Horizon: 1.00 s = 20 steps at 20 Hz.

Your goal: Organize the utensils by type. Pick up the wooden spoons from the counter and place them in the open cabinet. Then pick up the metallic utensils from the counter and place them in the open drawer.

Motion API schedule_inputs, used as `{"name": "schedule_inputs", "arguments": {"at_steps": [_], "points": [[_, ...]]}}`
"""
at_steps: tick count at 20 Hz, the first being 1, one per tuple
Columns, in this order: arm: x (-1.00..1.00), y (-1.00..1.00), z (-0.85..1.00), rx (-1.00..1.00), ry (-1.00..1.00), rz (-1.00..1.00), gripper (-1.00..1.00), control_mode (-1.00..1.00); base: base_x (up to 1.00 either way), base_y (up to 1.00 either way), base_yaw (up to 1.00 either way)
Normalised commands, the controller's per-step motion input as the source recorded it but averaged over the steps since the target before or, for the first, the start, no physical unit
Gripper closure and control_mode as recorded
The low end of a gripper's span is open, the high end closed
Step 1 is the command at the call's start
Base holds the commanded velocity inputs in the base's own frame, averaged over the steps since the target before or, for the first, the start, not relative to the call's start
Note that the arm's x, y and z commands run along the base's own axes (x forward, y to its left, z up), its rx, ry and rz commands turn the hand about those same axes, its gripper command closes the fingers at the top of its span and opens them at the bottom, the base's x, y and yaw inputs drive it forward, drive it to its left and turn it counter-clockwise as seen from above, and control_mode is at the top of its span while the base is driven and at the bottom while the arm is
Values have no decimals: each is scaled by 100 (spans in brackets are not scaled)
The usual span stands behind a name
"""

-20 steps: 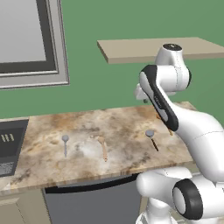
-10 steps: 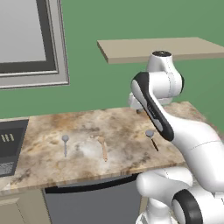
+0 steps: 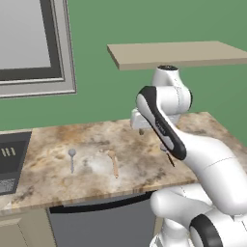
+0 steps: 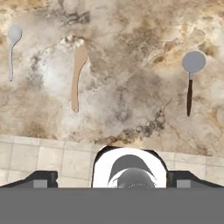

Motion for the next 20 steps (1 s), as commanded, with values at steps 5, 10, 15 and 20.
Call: {"name": "schedule_inputs", "arguments": {"at_steps": [5,10,15,20], "points": [[0,46,-47,0,17,0,-100,-100,0,0,0],[2,56,-67,0,2,0,-100,-100,0,0,0],[24,47,-71,-1,0,-1,-100,-100,0,0,0],[44,42,-60,-7,0,0,-100,-100,0,0,0]]}}
